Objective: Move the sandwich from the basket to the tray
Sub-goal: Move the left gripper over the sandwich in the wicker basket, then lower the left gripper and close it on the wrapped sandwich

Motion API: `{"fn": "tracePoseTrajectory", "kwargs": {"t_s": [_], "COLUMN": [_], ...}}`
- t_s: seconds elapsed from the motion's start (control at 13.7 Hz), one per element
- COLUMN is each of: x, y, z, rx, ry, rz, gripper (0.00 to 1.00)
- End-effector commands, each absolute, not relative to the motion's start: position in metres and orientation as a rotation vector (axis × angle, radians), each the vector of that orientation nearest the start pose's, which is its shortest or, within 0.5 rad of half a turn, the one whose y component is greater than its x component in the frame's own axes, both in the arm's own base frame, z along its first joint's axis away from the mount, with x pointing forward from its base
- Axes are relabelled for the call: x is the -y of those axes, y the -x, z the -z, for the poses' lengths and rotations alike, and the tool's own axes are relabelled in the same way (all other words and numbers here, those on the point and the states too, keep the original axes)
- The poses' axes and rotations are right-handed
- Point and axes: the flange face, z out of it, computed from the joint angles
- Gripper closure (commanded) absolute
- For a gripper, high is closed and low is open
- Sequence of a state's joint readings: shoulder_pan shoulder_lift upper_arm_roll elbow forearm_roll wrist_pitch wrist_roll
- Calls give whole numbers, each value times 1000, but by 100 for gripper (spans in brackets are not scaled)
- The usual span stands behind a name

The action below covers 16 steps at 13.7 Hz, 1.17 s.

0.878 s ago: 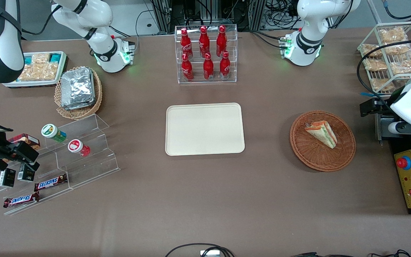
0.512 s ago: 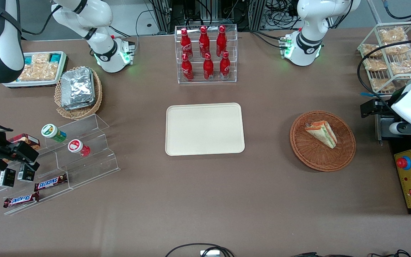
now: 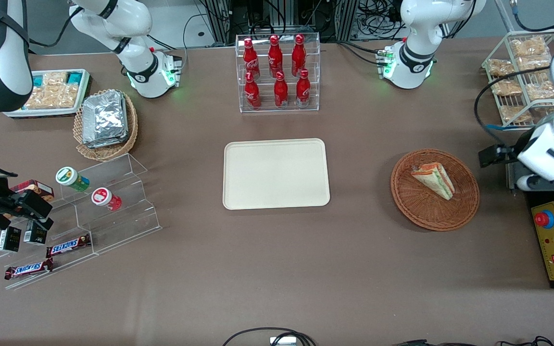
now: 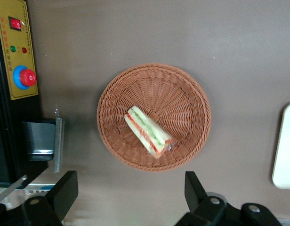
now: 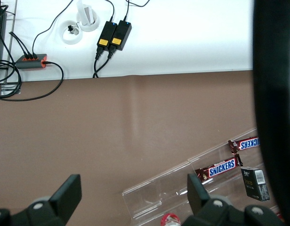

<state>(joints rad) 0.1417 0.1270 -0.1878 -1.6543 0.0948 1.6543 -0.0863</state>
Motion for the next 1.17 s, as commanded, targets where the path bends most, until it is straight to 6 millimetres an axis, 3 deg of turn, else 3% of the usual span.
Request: {"fn": "tracePoseTrajectory", "kwargs": {"t_s": [0.0, 0.73, 1.1], "x": [16, 21, 22], "y": [-578, -523, -503], "z": [-478, -352, -311], "rx": [201, 771, 833], "ry": [3047, 2974, 2973], "rz": [-168, -94, -44], "gripper": [0, 0, 0]}}
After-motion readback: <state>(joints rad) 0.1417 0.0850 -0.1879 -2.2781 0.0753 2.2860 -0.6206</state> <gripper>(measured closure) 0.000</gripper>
